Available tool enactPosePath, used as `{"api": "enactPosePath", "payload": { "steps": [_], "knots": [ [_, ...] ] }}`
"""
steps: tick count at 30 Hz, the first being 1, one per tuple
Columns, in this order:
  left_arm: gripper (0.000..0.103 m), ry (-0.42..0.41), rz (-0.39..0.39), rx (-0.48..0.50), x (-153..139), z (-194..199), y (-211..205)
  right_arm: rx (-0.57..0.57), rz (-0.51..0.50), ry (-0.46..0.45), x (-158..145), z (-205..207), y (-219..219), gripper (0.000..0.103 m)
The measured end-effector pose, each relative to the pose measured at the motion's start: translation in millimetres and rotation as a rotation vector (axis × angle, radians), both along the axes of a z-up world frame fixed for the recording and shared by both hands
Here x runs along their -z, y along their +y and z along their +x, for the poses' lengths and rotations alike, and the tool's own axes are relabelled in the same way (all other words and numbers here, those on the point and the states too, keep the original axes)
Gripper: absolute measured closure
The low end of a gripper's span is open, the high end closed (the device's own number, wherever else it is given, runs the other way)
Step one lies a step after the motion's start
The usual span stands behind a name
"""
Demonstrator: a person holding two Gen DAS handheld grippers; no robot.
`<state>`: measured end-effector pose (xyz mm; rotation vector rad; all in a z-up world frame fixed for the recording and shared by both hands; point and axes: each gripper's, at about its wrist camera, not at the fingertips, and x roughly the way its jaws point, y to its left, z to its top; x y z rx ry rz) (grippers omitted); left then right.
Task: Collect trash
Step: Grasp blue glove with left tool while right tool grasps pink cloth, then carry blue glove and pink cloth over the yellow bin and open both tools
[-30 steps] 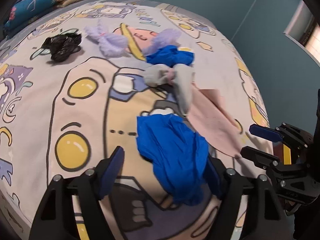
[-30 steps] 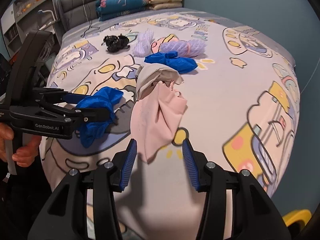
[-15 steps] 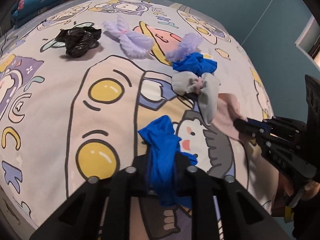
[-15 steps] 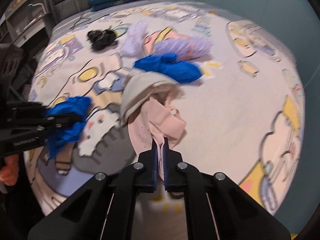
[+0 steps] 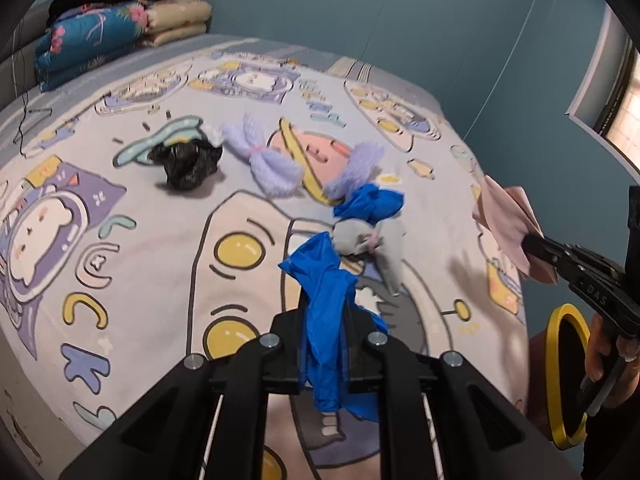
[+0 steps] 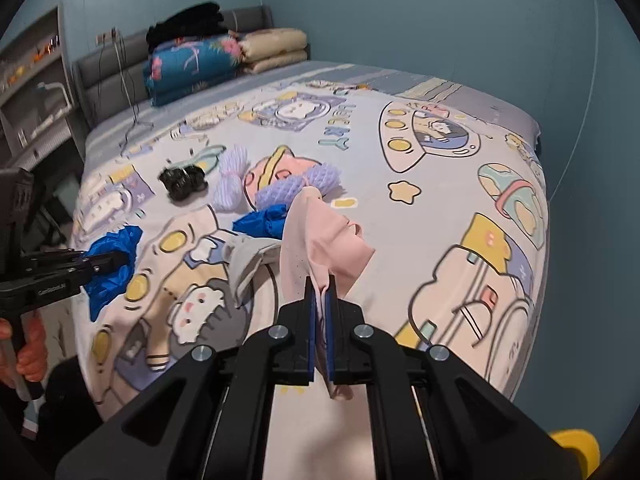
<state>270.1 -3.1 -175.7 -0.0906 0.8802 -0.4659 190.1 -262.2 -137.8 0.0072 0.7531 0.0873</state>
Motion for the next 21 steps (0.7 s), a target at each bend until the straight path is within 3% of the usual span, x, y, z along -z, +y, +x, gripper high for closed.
{"api": "enactPosePath", "payload": {
  "steps": [10, 21],
  "knots": [
    [0.093, -0.104, -0.016, 0.083, -43.4, -43.6, -36.4, 0.013, 0.113, -0.09, -39.7, -76.5, -22.5, 0.1],
    [0.092, -0.183, -0.043, 0.231, -78.6, -91.1, -103.6, 0.128, 0.119, -0.206, -74.3, -160.1, -67.7, 0.1]
  ]
}}
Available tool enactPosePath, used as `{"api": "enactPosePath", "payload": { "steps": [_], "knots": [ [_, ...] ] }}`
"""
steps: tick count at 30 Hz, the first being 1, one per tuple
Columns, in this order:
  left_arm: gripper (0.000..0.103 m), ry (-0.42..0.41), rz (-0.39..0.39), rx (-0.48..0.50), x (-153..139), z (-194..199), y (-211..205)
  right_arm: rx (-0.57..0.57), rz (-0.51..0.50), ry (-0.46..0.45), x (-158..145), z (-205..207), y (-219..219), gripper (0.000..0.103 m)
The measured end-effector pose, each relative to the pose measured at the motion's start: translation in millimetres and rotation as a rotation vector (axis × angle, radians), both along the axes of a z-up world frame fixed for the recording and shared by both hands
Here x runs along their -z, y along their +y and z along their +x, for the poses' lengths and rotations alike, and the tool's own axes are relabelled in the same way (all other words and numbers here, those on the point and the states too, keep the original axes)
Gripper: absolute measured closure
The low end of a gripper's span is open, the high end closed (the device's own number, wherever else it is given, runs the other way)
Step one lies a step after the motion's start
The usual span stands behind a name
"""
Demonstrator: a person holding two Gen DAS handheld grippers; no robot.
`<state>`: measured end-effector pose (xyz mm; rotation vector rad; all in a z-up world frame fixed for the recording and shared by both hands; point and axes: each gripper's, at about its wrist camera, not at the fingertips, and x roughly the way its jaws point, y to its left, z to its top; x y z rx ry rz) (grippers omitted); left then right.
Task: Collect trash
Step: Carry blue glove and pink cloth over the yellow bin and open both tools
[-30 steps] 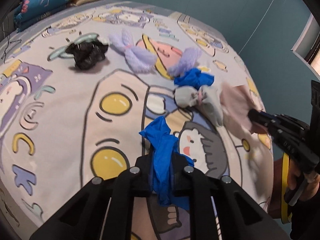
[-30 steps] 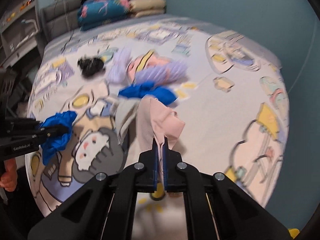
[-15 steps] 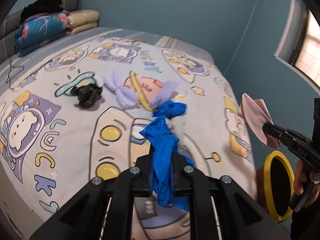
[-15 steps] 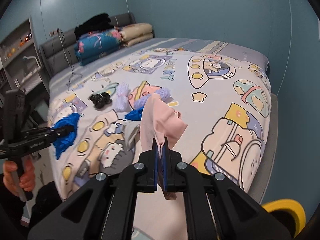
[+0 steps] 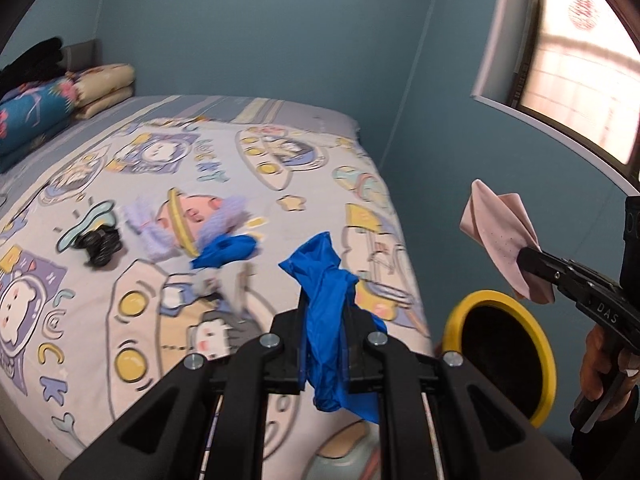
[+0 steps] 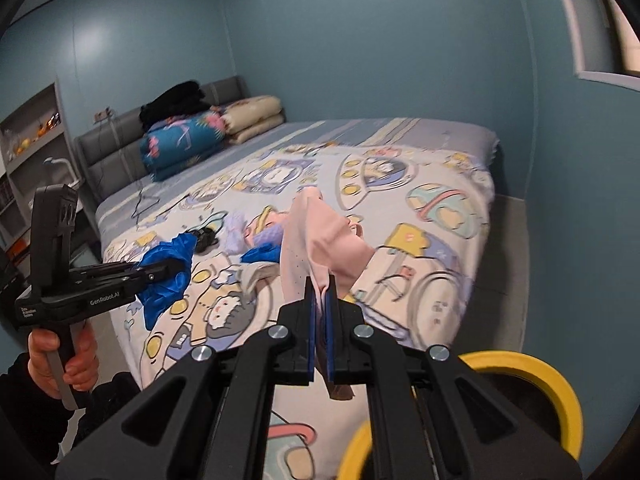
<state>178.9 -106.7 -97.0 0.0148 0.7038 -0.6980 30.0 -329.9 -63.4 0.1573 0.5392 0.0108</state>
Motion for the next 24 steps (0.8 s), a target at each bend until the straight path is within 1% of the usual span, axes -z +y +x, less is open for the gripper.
{"api": "enactPosePath", "payload": {
  "steps": [7, 10, 13, 16, 19, 24],
  "knots": [
    [0.092, -0.04, 0.002, 0.091, -16.0, -28.7, -39.9, 0.102, -0.007, -0.053, -10.6, -48.2, -28.8, 0.1],
    [0.092, -0.057, 0.002, 0.134, -23.5, -42.0, -57.7, 0.149, -0.007, -0.058, -13.8, -62.5, -37.2, 0.1],
    [0.092, -0.074, 0.005, 0.187, -30.2, -52.9, -76.3, 0.219, -0.03, -0.064, -16.6, -80.0, -44.2, 0.1],
    [0.092, -0.089, 0.001, 0.241, -34.8, -63.0, -94.5, 0.268, -0.015, -0.068, -17.4, -96.4, -51.9, 0.1],
    [0.092, -0.092, 0.001, 0.283, -35.7, -70.1, -111.8, 0.327, -0.033, -0.057, -15.9, -110.1, -56.1, 0.1],
    [0.092, -0.092, 0.004, 0.338, -32.8, -82.3, -140.1, 0.374, -0.06, -0.051, -14.3, -122.1, -61.7, 0.1]
  ]
}}
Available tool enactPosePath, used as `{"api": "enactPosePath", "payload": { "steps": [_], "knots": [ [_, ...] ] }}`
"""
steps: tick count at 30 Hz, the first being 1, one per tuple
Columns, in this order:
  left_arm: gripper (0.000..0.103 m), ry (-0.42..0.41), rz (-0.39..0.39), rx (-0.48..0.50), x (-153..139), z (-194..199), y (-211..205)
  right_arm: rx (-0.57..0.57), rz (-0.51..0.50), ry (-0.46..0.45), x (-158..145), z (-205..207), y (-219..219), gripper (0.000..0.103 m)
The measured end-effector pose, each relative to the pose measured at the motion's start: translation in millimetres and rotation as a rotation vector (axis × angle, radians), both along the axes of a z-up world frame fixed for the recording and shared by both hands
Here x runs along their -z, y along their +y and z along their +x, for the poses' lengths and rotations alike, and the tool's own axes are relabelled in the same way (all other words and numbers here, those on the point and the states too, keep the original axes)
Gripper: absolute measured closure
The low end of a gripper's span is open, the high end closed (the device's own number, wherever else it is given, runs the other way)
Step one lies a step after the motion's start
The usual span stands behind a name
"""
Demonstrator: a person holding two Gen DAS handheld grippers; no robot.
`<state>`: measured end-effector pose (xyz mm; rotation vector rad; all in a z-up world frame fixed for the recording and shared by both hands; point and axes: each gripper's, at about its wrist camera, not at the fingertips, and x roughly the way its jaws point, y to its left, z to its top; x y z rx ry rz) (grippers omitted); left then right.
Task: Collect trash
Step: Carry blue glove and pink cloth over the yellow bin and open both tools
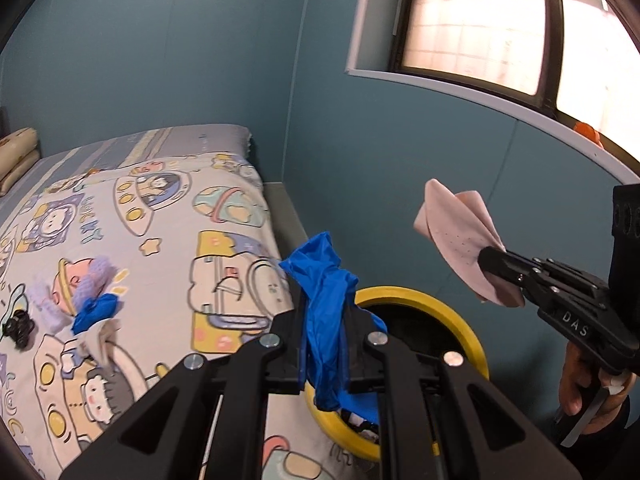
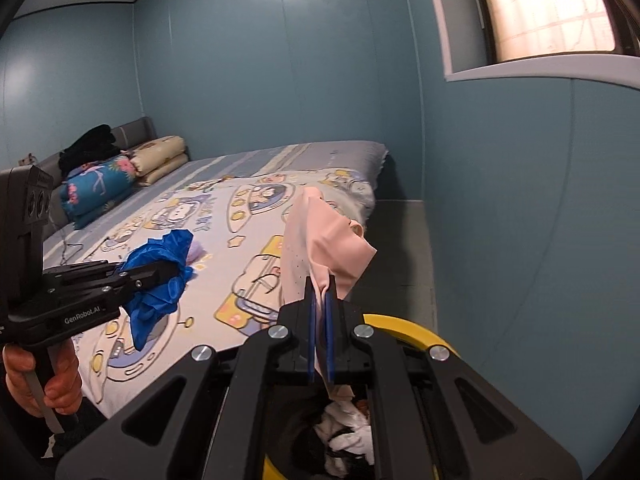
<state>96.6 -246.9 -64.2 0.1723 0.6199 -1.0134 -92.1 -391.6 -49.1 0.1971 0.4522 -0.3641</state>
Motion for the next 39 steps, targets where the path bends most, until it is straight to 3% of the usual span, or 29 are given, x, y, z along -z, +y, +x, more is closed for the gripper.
{"api": "enactPosePath", "payload": {
  "steps": [8, 21, 26, 33, 39],
  "knots": [
    [0.092, 0.027, 0.031, 0.057, 15.8, -13.2, -30.2, 0.052, -0.006, 0.011, 5.3, -7.4, -8.5, 0.1],
    [0.092, 0.081, 0.126, 0.129, 51.7, -26.8, -65.5, 0.078, 0.08, 0.095, 28.3, -5.1, -32.9, 0.1],
    [0.091, 0.088, 0.127, 0.151, 55.1, -31.7, -70.3, 0.075, 0.092, 0.114, 34.0, -2.4, -33.7, 0.099],
    [0.048, 0.112, 0.081, 0.141, 51.5, -30.2, -61.1, 0.099, 0.114, 0.136, 39.7, 0.5, -42.4, 0.099],
    [0.042, 0.124, 0.066, 0.121, 49.5, -23.2, -53.8, 0.123, 0.135, 0.14, 42.1, 0.8, -49.3, 0.097]
  ]
}}
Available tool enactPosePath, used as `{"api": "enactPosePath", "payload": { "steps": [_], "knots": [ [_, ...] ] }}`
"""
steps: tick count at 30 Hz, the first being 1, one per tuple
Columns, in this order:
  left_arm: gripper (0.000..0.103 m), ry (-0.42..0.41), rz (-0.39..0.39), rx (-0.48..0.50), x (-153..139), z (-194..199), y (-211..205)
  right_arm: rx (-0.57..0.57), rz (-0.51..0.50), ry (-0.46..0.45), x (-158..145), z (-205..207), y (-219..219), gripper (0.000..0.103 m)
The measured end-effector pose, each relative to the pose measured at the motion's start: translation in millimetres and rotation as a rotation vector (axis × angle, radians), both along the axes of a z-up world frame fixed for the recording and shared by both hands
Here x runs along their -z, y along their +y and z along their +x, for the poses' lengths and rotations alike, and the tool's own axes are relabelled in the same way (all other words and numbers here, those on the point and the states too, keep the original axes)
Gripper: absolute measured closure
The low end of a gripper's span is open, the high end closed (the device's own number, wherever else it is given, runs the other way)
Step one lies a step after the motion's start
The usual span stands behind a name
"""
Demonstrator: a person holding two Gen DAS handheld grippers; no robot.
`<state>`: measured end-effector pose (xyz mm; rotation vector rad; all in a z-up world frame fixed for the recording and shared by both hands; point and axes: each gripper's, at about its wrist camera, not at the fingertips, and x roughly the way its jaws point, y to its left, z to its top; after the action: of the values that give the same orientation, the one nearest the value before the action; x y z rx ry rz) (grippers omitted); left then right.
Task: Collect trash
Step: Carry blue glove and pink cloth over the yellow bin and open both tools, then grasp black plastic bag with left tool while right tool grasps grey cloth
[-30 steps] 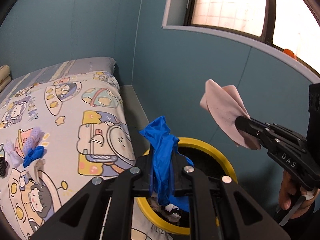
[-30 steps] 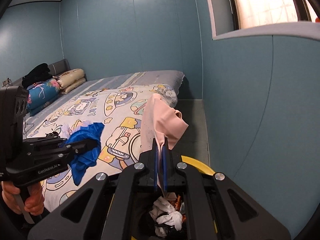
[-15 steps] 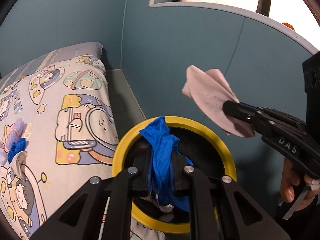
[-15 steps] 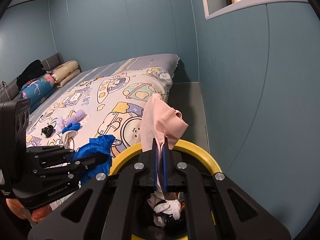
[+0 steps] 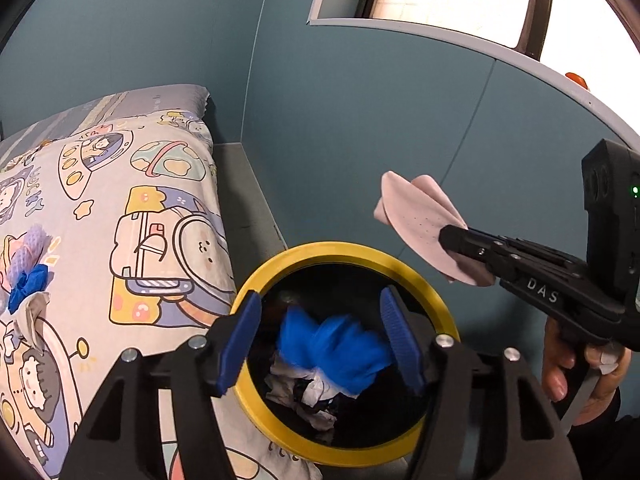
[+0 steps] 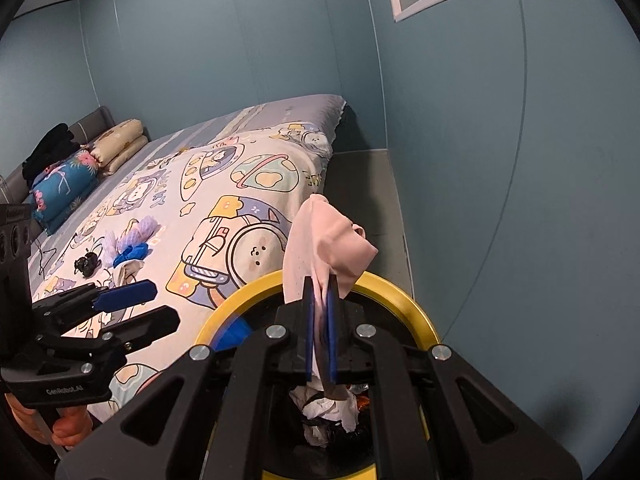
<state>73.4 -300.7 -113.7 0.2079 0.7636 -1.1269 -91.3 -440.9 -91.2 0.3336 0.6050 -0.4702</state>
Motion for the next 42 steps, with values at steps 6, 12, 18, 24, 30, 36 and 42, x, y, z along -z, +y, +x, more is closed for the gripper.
{"api": "enactPosePath", "payload": {
  "steps": [6, 12, 18, 24, 30, 36, 42],
  "knots": [
    [0.04, 0.013, -0.011, -0.033, -1.5, 10.3, 8.3, 0.009, 0.002, -0.015, -1.9, -3.0, -0.8, 0.081],
    [0.04, 0.005, -0.023, -0.08, -5.6, 25.2, 26.1, -0.013, -0.006, -0.027, -5.4, -0.9, 3.9, 0.08],
    [0.04, -0.013, -0.026, -0.163, -9.9, 53.2, 59.2, -0.105, -0.034, -0.057, -11.6, 17.0, 27.4, 0.08],
    [0.029, -0.031, -0.017, -0.311, -7.9, 95.7, 111.5, -0.261, -0.052, -0.072, -9.8, 62.1, 69.7, 0.068],
    [0.023, -0.045, -0.007, -0.464, -3.9, 138.0, 170.5, -0.407, -0.061, -0.09, -4.4, 113.7, 115.5, 0.057],
    [0.018, -0.104, 0.044, -0.597, 3.9, 174.8, 224.3, -0.511, -0.02, -0.103, 8.9, 166.6, 155.0, 0.048],
    [0.017, -0.095, 0.066, -0.702, 23.4, 211.7, 271.3, -0.561, 0.014, -0.067, 31.5, 215.3, 186.6, 0.044]
  ]
}}
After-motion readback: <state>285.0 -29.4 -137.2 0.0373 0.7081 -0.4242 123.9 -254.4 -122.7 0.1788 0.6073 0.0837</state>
